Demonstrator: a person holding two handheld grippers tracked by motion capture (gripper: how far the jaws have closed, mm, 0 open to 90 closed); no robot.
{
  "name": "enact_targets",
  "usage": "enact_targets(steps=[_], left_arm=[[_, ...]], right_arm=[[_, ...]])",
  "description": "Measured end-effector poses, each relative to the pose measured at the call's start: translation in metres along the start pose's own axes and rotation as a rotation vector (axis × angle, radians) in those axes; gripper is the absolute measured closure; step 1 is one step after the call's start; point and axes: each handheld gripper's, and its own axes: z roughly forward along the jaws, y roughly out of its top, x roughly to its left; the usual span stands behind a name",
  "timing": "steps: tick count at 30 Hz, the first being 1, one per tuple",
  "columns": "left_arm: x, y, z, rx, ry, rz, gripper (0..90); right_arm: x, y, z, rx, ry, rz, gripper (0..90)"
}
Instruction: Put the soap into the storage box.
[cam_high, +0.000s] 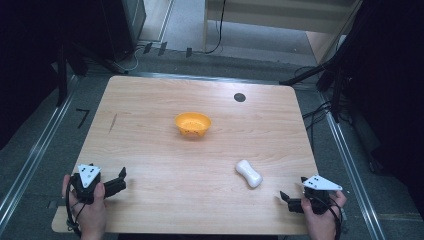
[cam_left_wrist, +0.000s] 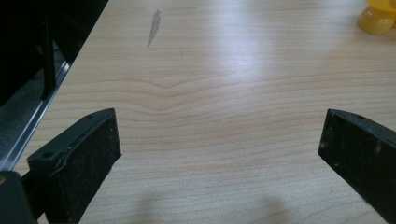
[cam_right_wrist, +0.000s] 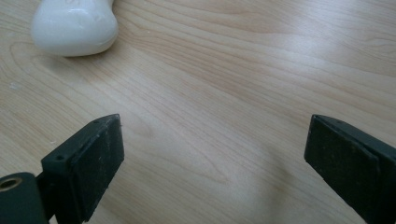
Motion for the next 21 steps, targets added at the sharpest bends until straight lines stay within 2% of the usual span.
enact_targets(steps=[5, 10, 17, 21], left_arm=[[0.0, 0.0, 0.001, 0.004, -0.001, -0.001, 0.0], [0.0, 0.0, 0.001, 0.005, -0.006, 0.001, 0.0], [0.0, 0.0, 0.001, 0.008, -0.007, 0.004, 0.0], [0.0, 0.001, 0.002, 0.007, -0.004, -0.004, 0.0]], right_arm=[[0.002, 0.014, 0.002, 0.057, 0.022, -0.008, 4.7], [0.004, 0.026, 0.003, 0.106, 0.021, -0.029, 4.7], [0.008, 0.036, 0.01, 0.17, 0.03, -0.046, 4.7], [0.01, 0.041, 0.015, 0.216, 0.052, -0.041, 2.9]])
